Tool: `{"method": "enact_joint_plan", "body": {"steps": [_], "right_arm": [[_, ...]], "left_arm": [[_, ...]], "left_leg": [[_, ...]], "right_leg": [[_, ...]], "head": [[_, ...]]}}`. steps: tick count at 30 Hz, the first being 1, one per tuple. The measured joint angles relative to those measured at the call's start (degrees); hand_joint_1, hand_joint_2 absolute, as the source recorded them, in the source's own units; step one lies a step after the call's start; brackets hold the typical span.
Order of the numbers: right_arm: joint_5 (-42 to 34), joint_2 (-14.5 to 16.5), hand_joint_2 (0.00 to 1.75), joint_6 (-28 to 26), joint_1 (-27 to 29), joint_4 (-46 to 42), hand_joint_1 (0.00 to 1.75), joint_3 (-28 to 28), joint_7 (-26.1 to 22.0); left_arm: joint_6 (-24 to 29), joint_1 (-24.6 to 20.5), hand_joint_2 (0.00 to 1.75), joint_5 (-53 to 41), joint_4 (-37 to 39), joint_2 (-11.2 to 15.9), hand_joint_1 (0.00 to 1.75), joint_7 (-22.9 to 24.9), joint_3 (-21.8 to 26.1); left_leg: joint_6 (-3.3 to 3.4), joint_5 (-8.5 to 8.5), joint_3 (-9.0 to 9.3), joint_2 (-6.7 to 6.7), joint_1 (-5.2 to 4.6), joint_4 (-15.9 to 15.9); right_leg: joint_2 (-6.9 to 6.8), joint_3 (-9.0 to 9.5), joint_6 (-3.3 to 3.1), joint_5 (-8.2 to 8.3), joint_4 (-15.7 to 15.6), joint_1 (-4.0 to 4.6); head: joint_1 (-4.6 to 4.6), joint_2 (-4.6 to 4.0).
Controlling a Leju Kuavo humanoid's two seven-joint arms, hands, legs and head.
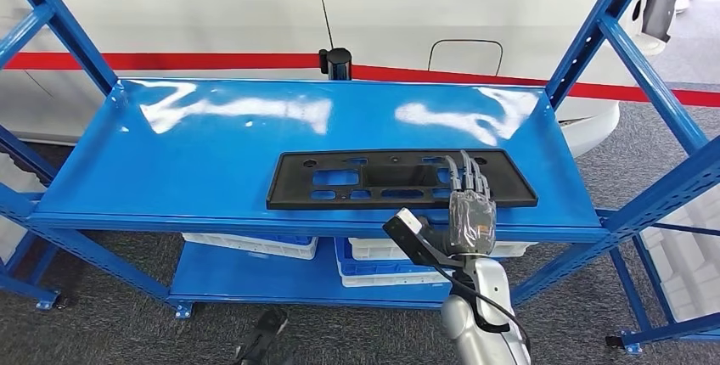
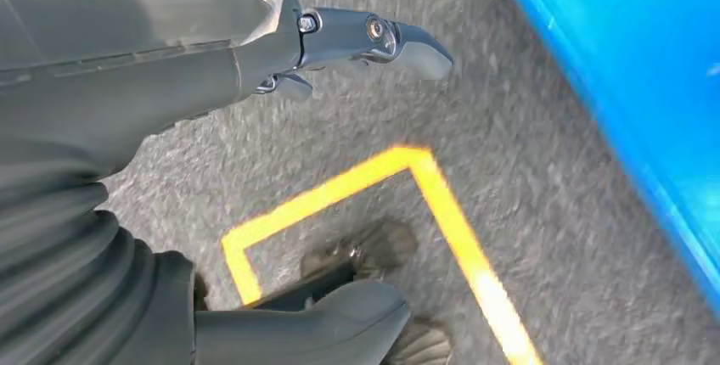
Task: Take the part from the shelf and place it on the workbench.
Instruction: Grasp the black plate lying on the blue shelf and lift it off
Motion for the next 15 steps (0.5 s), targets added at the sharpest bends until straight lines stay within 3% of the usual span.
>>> {"method": "enact_joint_plan", "body": {"steps": [5, 15], "right_arm": [[0.17, 0.25, 1.75, 0.11, -1.01, 1.20, 0.00, 0.39, -0.19], [0.17, 0.67, 1.75, 0.12, -1.68, 2.37, 0.00, 0.43, -0.43]], "left_arm": [[-3.82, -0.31, 1.75, 1.24, 0.00, -0.17, 0.00, 0.82, -0.34], [-4.30, -0.34, 1.75, 1.39, 0.00, -0.15, 0.00, 0.95, -0.40]], "left_leg": [[0.00, 0.00, 0.00, 0.02, 0.01, 0.00], [0.00, 0.00, 0.00, 0.01, 0.00, 0.00]], "right_leg": [[0.01, 0.00, 0.00, 0.00, 0.00, 0.01], [0.01, -0.01, 0.00, 0.00, 0.00, 0.00]], "head": [[0.00, 0.00], [0.00, 0.00]]}}
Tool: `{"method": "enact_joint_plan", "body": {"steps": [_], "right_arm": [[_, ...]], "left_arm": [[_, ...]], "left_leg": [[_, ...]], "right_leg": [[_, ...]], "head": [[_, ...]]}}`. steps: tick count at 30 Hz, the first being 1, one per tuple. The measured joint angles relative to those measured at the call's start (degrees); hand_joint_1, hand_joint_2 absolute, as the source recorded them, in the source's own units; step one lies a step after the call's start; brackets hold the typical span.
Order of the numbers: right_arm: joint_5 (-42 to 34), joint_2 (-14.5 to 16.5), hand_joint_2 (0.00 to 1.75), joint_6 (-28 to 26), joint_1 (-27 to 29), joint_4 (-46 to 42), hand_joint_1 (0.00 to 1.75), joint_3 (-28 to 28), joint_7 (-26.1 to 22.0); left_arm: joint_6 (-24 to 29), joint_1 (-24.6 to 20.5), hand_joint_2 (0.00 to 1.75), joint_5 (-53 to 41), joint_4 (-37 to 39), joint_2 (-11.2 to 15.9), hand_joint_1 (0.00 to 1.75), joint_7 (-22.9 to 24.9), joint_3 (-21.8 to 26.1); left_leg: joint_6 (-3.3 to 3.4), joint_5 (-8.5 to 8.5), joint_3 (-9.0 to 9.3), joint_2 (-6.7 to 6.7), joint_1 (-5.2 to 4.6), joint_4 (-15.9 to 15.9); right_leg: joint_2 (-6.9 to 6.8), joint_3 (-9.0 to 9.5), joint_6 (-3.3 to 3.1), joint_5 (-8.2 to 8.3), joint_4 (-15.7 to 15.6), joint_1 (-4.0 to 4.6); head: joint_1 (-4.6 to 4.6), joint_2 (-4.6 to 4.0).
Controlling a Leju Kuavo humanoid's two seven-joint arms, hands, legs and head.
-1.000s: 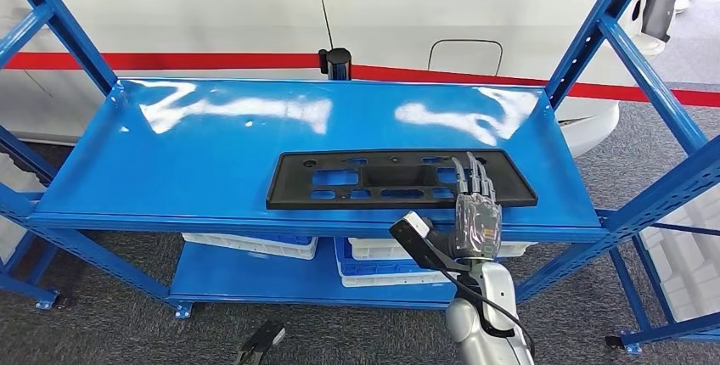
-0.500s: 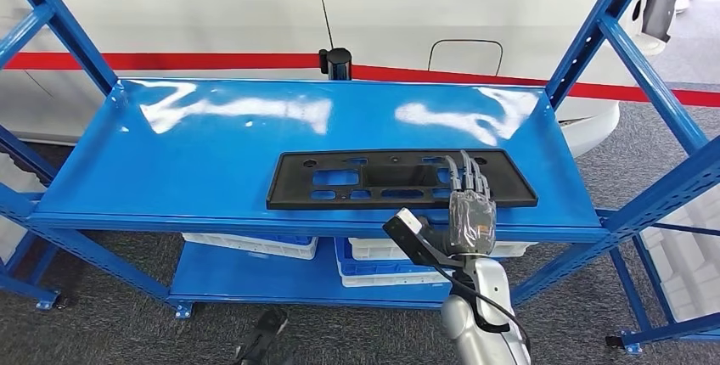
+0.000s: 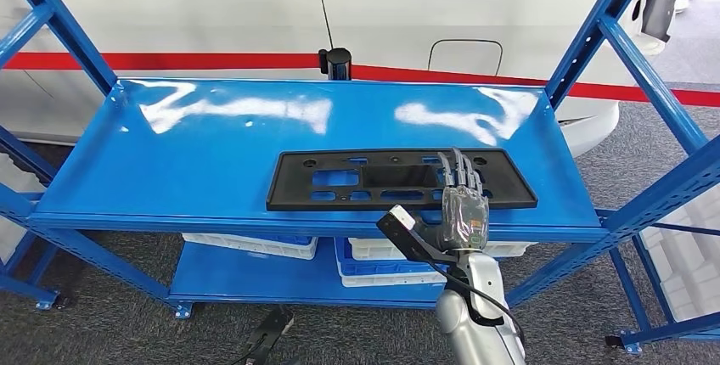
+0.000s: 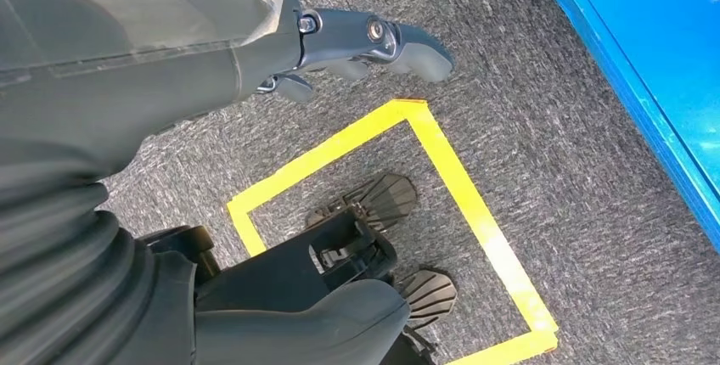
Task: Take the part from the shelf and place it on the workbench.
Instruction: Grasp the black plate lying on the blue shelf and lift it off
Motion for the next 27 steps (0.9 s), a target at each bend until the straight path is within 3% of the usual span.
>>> {"method": "enact_joint_plan", "body": {"steps": [14, 19, 23, 27], "right_arm": [[0.00, 0.01, 1.75, 0.00, -0.25, 0.32, 0.00, 0.00, -0.05], [-0.02, 0.03, 1.75, 0.00, -0.84, 0.97, 0.00, 0.23, -0.27], [-0.02, 0.43, 1.75, 0.01, -1.78, 2.11, 1.75, 0.49, -0.33], [0.02, 0.64, 1.75, 0.02, -2.36, 2.92, 1.75, 0.92, -0.37]], "left_arm": [[-0.03, 0.00, 1.75, 0.05, 0.00, -0.01, 0.00, 0.01, -0.02], [-2.82, 0.00, 1.75, 2.27, 0.00, -0.01, 0.00, 0.68, 0.11], [-5.41, 0.01, 1.75, 3.97, 0.00, -0.04, 0.00, 1.25, 0.76], [-6.66, 0.02, 1.75, 4.56, 0.00, -0.08, 0.00, 1.56, 1.51]], "left_leg": [[0.00, 0.00, 0.00, 0.00, 0.00, 0.00], [0.00, 0.00, 0.00, 0.01, 0.00, 0.00], [0.00, 0.00, 0.00, 0.01, 0.00, 0.00], [0.00, 0.00, 0.00, 0.00, 0.00, 0.00]], "right_leg": [[0.00, 0.00, 0.00, 0.00, 0.00, 0.00], [0.00, 0.01, 0.00, 0.00, 0.00, 0.00], [0.00, 0.01, 0.00, 0.00, 0.00, 0.00], [0.00, 0.00, 0.00, 0.00, 0.00, 0.00]], "head": [[0.00, 0.00], [0.00, 0.00], [0.00, 0.00], [-0.01, 0.00]]}}
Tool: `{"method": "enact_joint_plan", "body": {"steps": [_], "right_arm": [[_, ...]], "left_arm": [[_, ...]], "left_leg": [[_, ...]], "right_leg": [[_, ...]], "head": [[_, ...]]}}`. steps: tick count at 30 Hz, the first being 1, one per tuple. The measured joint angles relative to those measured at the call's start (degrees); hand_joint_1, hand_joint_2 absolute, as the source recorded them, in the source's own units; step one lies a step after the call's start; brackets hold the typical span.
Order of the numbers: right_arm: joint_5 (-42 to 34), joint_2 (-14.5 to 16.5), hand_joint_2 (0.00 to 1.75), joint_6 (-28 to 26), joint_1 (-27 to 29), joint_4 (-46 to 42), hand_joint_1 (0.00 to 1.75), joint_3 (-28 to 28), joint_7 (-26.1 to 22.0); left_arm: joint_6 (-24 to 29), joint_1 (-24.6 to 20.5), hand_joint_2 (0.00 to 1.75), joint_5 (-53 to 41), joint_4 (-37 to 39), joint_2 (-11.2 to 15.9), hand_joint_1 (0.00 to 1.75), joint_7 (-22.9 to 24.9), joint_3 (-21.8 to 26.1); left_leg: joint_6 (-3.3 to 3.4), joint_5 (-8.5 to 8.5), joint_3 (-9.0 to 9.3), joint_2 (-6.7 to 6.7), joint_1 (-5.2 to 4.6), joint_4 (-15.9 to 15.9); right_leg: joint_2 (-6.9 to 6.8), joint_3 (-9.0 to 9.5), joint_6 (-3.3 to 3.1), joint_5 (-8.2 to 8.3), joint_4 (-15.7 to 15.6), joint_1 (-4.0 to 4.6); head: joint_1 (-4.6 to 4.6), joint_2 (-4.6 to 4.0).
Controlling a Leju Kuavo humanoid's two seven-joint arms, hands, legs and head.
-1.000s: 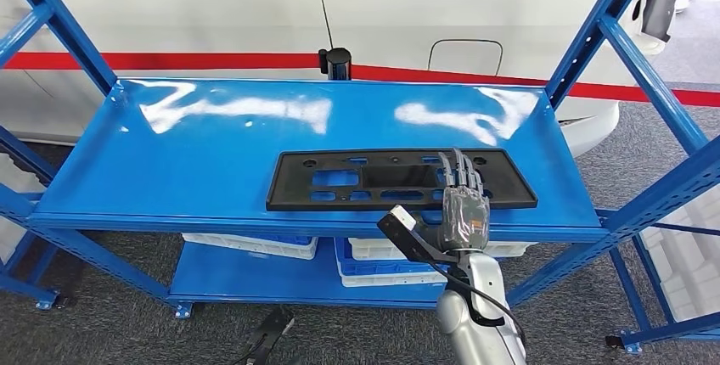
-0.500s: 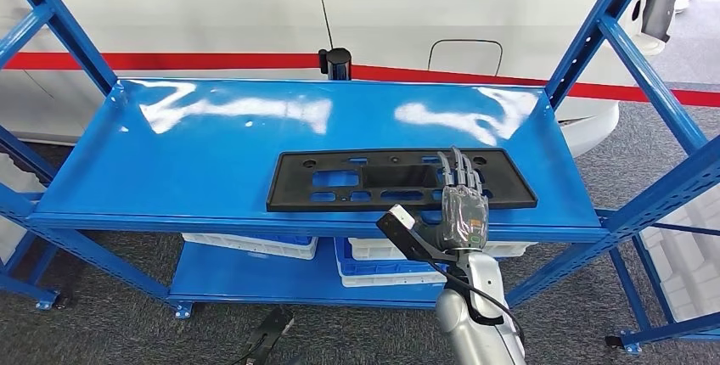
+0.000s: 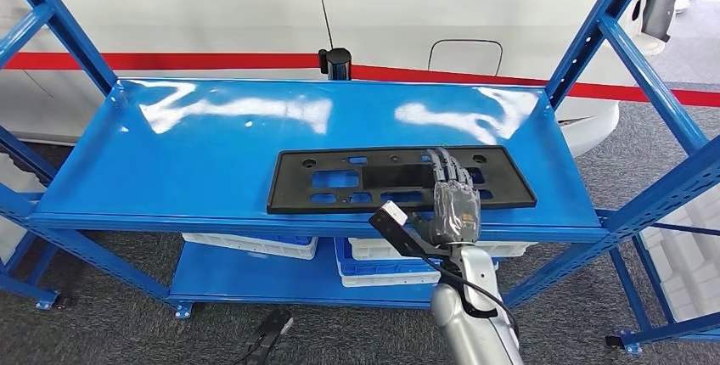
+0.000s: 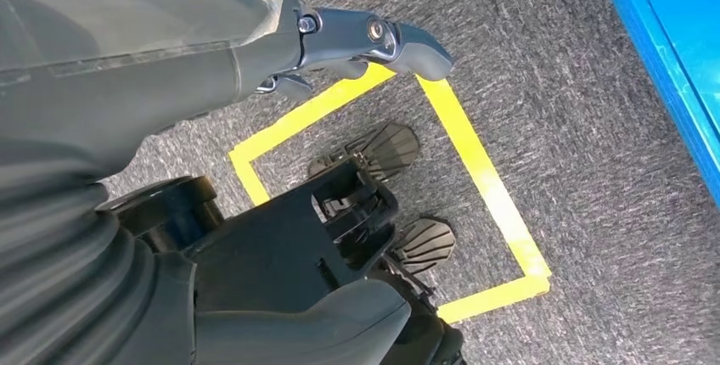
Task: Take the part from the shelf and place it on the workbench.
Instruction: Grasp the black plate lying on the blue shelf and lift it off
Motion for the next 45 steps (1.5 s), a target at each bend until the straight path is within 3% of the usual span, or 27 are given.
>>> {"method": "enact_joint_plan", "body": {"steps": [34, 39, 45], "right_arm": [[1.06, -0.55, 1.75, -2.57, -0.55, 0.99, 1.75, 0.22, -0.45], [3.47, -0.66, 1.75, -4.99, 1.58, -4.94, 1.75, -0.46, -0.34], [2.87, -1.05, 1.75, -4.80, 3.20, -14.57, 1.75, -0.78, -1.86]], "left_arm": [[-2.48, -0.13, 1.75, -1.04, 0.00, 0.02, 0.00, 1.08, 0.27], [1.19, -0.12, 1.75, -1.61, 0.02, 0.21, 0.00, 3.00, 0.28], [1.15, -0.11, 1.75, -1.99, 0.03, 0.61, 0.00, 3.18, 0.29]], "left_leg": [[0.00, 0.00, 0.02, -0.01, 0.00, 0.01], [0.00, 0.00, -0.07, 0.01, -0.01, 0.01], [0.00, 0.00, -0.10, 0.00, 0.00, 0.01]], "right_leg": [[0.00, 0.01, 0.00, 0.00, 0.00, 0.00], [0.00, -0.08, 0.00, 0.00, 0.00, -0.01], [0.00, -0.12, 0.00, 0.00, 0.00, 0.00]], "head": [[0.01, 0.00], [0.00, 0.00], [0.01, 0.00]]}}
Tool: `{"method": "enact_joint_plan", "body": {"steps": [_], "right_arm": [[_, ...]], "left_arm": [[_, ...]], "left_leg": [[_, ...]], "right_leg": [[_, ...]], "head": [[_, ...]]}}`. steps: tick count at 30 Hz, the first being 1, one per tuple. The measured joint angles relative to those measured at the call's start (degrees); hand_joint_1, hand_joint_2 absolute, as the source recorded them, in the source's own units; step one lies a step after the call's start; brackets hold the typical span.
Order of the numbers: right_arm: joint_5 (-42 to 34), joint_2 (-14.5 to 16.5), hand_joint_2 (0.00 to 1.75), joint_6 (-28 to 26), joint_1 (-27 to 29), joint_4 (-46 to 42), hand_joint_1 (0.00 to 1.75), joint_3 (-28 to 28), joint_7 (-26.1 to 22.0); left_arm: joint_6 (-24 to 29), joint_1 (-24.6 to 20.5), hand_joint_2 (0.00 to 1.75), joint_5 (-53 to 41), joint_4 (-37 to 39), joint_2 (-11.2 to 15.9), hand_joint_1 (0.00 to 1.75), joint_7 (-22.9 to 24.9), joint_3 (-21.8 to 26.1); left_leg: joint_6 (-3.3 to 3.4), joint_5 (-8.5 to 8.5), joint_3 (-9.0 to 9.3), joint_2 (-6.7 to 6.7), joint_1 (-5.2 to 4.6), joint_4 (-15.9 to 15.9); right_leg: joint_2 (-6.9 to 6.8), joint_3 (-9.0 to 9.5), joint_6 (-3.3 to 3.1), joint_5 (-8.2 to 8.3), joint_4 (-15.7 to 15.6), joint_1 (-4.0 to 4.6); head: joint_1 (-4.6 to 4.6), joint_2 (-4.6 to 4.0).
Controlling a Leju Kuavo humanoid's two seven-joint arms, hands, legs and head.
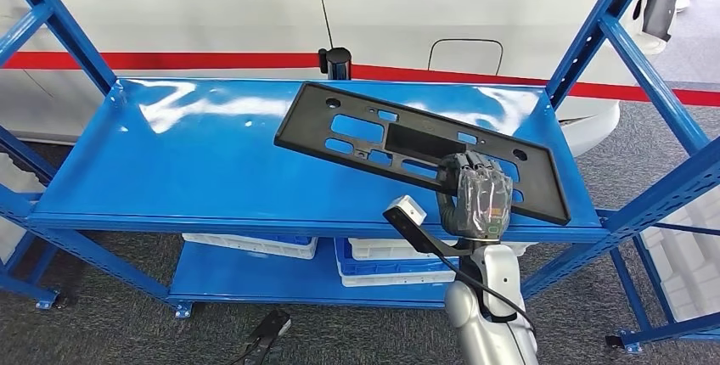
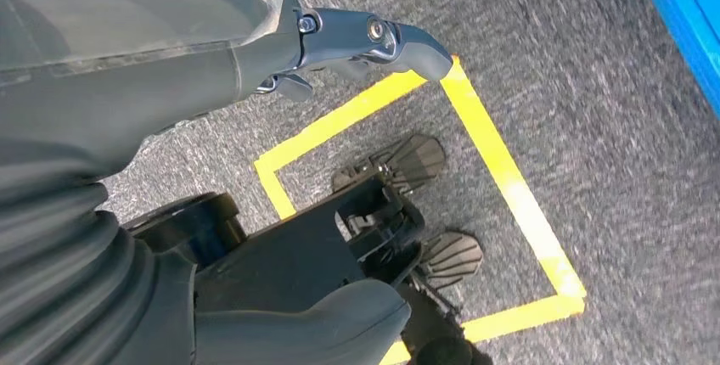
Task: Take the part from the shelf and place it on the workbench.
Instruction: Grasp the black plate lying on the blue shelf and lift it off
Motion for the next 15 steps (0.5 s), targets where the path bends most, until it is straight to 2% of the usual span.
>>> {"method": "enact_joint_plan", "body": {"steps": [5, 15], "right_arm": [[-2.12, -0.21, 1.75, 0.04, 1.18, -4.03, 1.75, 0.16, -2.12], [-6.14, -0.22, 1.75, -0.26, 1.88, -5.35, 1.75, 1.71, -4.99]], "left_arm": [[-0.43, 0.02, 1.75, 0.82, 0.02, 0.28, 0.00, -0.57, 0.35], [0.11, 0.62, 1.75, 2.27, 0.04, 0.88, 0.00, -0.95, 2.22]], "left_leg": [[0.00, 0.00, -0.02, 0.01, 0.00, -0.01], [0.07, -0.05, -0.07, -0.03, -0.34, 0.13]], "right_leg": [[0.00, 0.00, 0.00, 0.00, 0.00, 0.00], [-0.01, -0.02, 0.09, 0.06, -0.05, -0.25]], "head": [[-0.01, 0.00], [-0.01, 0.00]]}}
